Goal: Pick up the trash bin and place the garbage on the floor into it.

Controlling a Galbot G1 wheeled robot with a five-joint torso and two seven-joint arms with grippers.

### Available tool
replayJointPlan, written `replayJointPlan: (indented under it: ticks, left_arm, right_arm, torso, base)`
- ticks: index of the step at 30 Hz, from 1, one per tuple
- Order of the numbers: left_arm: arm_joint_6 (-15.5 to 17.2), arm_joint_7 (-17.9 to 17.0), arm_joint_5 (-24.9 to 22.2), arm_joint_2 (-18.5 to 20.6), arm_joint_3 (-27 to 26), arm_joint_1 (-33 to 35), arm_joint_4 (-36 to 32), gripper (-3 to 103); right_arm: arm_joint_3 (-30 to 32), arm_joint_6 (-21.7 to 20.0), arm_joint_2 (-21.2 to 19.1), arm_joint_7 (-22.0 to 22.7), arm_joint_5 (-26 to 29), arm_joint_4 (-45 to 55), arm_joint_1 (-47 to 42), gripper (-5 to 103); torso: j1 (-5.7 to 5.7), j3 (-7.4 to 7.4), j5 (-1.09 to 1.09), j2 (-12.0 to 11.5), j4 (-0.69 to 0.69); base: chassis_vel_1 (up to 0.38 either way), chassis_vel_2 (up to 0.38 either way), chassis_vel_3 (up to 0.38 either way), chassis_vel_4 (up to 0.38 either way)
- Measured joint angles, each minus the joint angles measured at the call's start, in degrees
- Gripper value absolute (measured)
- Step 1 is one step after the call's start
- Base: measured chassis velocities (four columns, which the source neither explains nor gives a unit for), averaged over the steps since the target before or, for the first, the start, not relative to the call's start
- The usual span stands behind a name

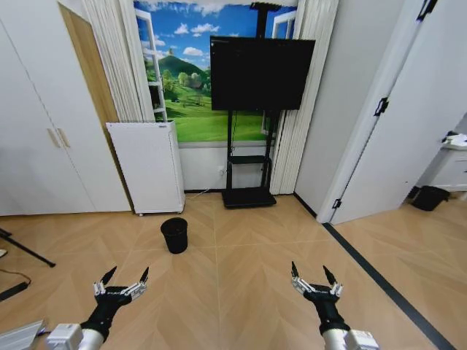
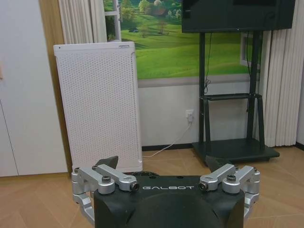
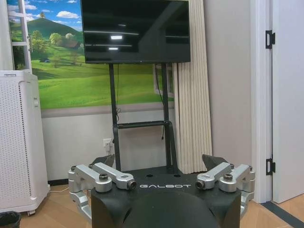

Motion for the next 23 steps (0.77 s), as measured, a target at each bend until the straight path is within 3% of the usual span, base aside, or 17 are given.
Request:
replayJointPlan:
  ticks: [23]
  left_arm:
    - [0.0,0.0,0.0,0.0,0.0,0.0,0.0,100]
  right_arm:
    - [0.0,0.0,0.0,0.0,0.0,0.0,0.0,100]
  torso:
    - [-0.04,-0.03,-0.01,0.0,-0.01]
  base:
    - [-0.002,0.003,0.002,-0.001]
